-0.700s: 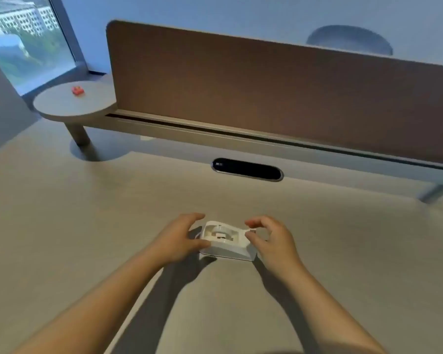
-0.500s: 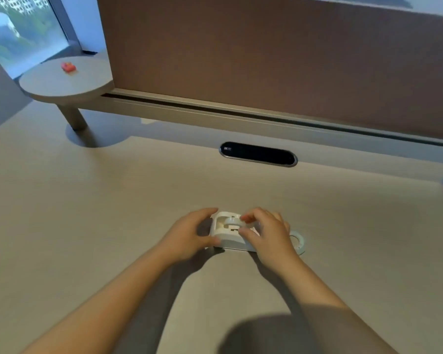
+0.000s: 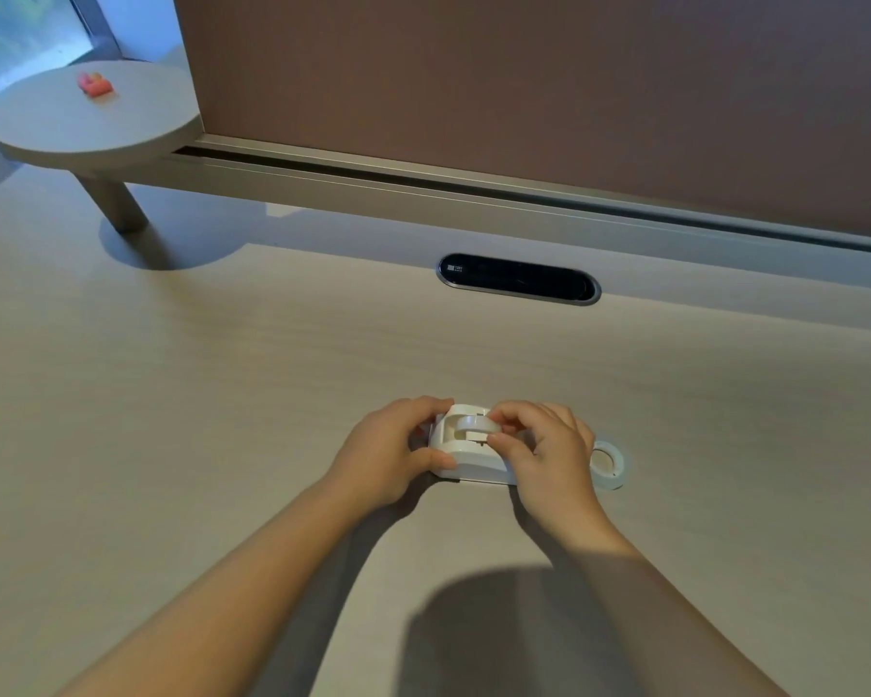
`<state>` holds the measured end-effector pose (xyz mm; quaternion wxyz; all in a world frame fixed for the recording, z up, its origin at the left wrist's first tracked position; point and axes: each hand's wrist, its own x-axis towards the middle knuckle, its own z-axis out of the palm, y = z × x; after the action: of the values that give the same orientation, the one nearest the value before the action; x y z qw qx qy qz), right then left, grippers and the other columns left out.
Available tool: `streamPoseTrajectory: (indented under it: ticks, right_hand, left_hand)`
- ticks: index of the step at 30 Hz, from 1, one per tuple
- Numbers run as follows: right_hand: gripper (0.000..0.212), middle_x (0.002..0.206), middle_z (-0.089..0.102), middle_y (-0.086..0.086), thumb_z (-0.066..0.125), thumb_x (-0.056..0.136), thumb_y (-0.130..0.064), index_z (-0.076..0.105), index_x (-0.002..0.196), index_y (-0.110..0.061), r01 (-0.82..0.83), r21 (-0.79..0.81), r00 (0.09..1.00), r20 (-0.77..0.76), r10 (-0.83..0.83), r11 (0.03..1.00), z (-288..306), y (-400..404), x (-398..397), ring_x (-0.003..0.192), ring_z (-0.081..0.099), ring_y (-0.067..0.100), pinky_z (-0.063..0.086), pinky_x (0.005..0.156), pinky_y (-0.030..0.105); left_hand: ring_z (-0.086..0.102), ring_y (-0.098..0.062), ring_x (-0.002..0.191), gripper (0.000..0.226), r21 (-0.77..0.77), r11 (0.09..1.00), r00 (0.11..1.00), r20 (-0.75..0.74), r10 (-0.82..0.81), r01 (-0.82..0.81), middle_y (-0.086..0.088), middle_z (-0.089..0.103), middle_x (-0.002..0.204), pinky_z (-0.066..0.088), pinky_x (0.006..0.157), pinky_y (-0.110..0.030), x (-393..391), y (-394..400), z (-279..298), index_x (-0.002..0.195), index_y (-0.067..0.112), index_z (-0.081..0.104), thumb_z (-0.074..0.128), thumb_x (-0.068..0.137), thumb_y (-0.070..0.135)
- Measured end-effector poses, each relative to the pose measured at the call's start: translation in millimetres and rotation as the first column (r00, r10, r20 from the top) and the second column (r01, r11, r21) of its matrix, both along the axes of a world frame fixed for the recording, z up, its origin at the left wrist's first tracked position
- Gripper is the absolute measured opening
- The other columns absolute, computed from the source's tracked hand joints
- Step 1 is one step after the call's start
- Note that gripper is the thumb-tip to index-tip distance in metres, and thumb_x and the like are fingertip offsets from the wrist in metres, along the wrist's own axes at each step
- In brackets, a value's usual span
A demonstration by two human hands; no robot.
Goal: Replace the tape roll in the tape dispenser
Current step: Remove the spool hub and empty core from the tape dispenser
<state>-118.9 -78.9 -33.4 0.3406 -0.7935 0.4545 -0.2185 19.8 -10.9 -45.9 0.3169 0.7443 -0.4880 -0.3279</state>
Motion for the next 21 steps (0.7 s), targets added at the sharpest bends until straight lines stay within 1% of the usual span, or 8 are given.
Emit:
streamPoseTrajectory:
  ticks: [2, 5, 7, 9, 12, 15, 18, 21]
  right_hand:
    - [0.010, 0.076, 0.050, -0.022, 0.057, 0.077, -0.020, 0.062, 0.076, -0.028, 0.014, 0.077, 0.999, 0.036, -0.017, 0.997, 1.1, -1.3, -0.8, 0.094, 0.040, 0.014, 0.019, 0.081, 0.023]
    - [0.030, 0.100, 0.059, 0.008, 0.058, 0.079, -0.014, 0.052, 0.067, -0.040, 0.031, 0.240, 0.985, 0.160, -0.071, 0.970, 7.3, -3.9, -4.7, 0.102, 0.047, 0.025, 0.034, 0.080, 0.027]
    - [0.028, 0.100, 0.058, 0.012, 0.057, 0.080, -0.013, 0.053, 0.067, -0.037, 0.026, 0.240, 0.970, 0.227, -0.082, 0.970, 19.0, -3.8, -9.3, 0.096, 0.051, 0.027, 0.042, 0.076, 0.025]
    - [0.028, 0.084, 0.059, 0.004, 0.054, 0.082, -0.008, 0.054, 0.068, -0.032, -0.019, 0.245, 0.939, 0.338, -0.067, 0.969, 31.9, -1.9, -13.4, 0.081, 0.055, 0.015, 0.045, 0.067, 0.011]
    - [0.027, 0.073, 0.059, -0.004, 0.052, 0.083, -0.003, 0.057, 0.070, -0.026, -0.133, 0.289, 0.890, 0.456, -0.015, 0.948, 45.5, 5.2, -17.5, 0.059, 0.056, -0.005, 0.045, 0.055, 0.004]
    - [0.021, 0.073, 0.062, -0.005, 0.054, 0.084, -0.008, 0.059, 0.072, -0.025, -0.195, 0.321, 0.880, 0.474, 0.021, 0.927, 45.2, 17.4, -21.4, 0.059, 0.059, -0.006, 0.047, 0.055, 0.006]
    - [0.019, 0.083, 0.058, -0.008, 0.056, 0.083, -0.012, 0.056, 0.076, -0.029, -0.161, 0.181, 0.896, 0.439, 0.066, 0.970, 35.2, 31.1, -28.7, 0.071, 0.058, 0.001, 0.045, 0.061, 0.003]
    - [0.012, 0.085, 0.049, -0.016, 0.061, 0.079, -0.017, 0.059, 0.090, -0.018, -0.130, -0.165, 0.939, 0.296, 0.175, 0.978, 24.1, 45.6, -40.6, 0.078, 0.051, -0.003, 0.040, 0.069, 0.002]
  left_hand:
    - [0.053, -0.023, 0.111, 0.054, 0.009, 1.000, 1.000, 0.017, -0.018, 0.018, -0.007, 0.059, 0.123, 0.042, 0.098, -0.038, 0.9, -0.7, 0.6, 0.122, 0.021, 0.050, 0.068, 0.071, 0.019]
    - [0.040, -0.025, 0.125, 0.057, 0.073, 0.993, 0.980, 0.167, -0.105, 0.094, -0.006, 0.049, 0.135, 0.034, 0.106, -0.037, 1.5, -2.0, 5.9, 0.127, 0.023, 0.044, 0.065, 0.074, 0.028]
    - [0.037, -0.022, 0.126, 0.057, -0.007, 0.999, 0.989, 0.145, -0.043, 0.044, -0.006, 0.042, 0.138, 0.030, 0.103, -0.019, -0.1, -0.8, 17.0, 0.130, 0.018, 0.041, 0.061, 0.078, 0.026]
    - [0.049, -0.015, 0.107, 0.047, -0.122, 0.988, 0.993, -0.084, 0.081, -0.091, -0.004, 0.048, 0.126, 0.036, 0.082, -0.002, -5.0, 3.7, 34.5, 0.127, 0.013, 0.044, 0.056, 0.082, 0.019]
    - [0.060, -0.008, 0.078, 0.029, -0.107, 0.982, 0.883, -0.460, 0.091, -0.157, -0.002, 0.062, 0.099, 0.050, 0.070, -0.013, -16.6, 13.6, 52.4, 0.112, 0.011, 0.056, 0.050, 0.085, 0.016]
    - [0.061, -0.004, 0.059, 0.013, -0.067, 0.988, 0.796, -0.601, 0.073, -0.142, -0.001, 0.063, 0.074, 0.053, 0.063, -0.016, -32.5, 24.8, 54.2, 0.082, 0.014, 0.063, 0.050, 0.084, 0.015]
    - [0.059, -0.003, 0.050, 0.017, -0.066, 0.977, 0.747, -0.655, 0.112, -0.205, -0.005, 0.060, 0.068, 0.052, 0.057, -0.014, -45.1, 33.9, 46.0, 0.072, 0.011, 0.061, 0.050, 0.085, 0.012]
    - [0.057, -0.007, 0.053, 0.019, -0.070, 0.963, 0.741, -0.654, 0.154, -0.262, -0.005, 0.059, 0.064, 0.051, 0.061, -0.018, -54.4, 45.5, 32.8, 0.067, 0.011, 0.061, 0.052, 0.084, 0.013]
